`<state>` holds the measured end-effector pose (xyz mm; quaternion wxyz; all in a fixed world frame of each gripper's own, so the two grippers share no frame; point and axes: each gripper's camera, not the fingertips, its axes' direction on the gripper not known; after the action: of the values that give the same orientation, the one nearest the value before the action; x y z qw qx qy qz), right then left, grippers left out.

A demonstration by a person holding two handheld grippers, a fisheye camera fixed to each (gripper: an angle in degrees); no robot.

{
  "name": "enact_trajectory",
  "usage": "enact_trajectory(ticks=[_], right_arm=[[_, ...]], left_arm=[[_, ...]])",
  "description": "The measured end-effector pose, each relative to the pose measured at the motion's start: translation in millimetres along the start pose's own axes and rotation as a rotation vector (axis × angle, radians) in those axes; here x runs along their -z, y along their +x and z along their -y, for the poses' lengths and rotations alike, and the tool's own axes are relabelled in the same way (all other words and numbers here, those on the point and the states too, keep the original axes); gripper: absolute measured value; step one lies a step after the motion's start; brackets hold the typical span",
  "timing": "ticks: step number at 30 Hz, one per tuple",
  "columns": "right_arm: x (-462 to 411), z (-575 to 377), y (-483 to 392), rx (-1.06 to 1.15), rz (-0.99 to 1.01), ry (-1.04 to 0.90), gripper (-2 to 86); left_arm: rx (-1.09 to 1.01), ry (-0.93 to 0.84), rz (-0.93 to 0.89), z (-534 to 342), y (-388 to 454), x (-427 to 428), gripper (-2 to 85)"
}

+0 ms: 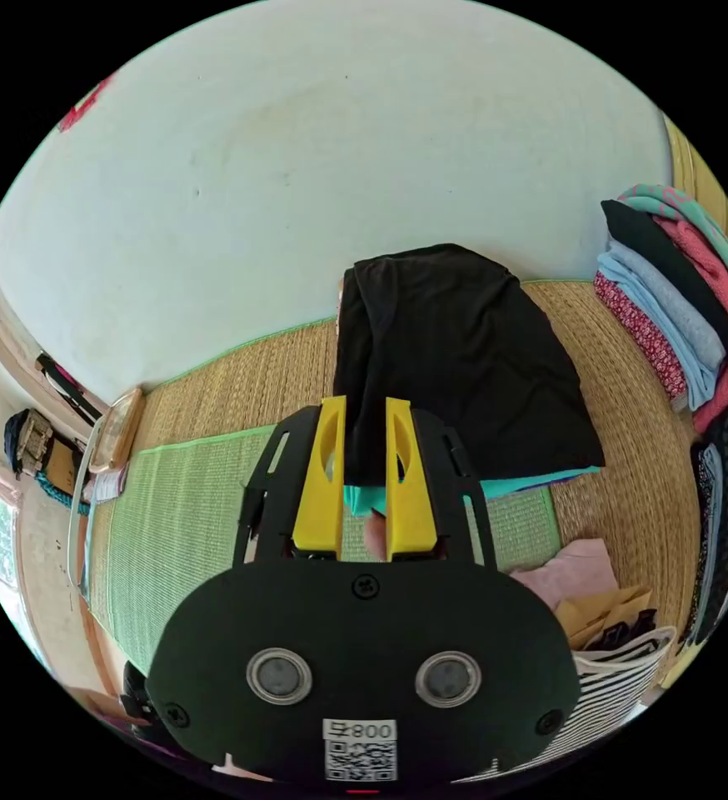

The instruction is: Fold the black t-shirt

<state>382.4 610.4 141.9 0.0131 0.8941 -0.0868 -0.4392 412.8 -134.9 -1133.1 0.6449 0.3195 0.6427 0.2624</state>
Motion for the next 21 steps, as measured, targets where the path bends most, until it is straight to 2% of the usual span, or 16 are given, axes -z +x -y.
enact_trajectory(ticks=[7, 15, 19, 21], right_arm=[[-24, 8, 16, -0.031, -0.046, -0.028, 3.6], [20, -6, 43, -0.138, 0.179, 0.040, 0.7], [58, -24, 34, -0.100, 0.320, 0.081, 0.5], [86, -42, 18, -0.041, 0.385, 0.083, 0.5]], left_arm=[[0.044, 0.032, -0.016, -32, -20, 41, 0.3], [0.095, 0.046, -0.046, -59, -52, 87, 0.2], [0.156, 0.012, -0.148, -66, -84, 118, 0.2], [0.205, 0.056, -0.209, -73, -102, 141, 0.2]])
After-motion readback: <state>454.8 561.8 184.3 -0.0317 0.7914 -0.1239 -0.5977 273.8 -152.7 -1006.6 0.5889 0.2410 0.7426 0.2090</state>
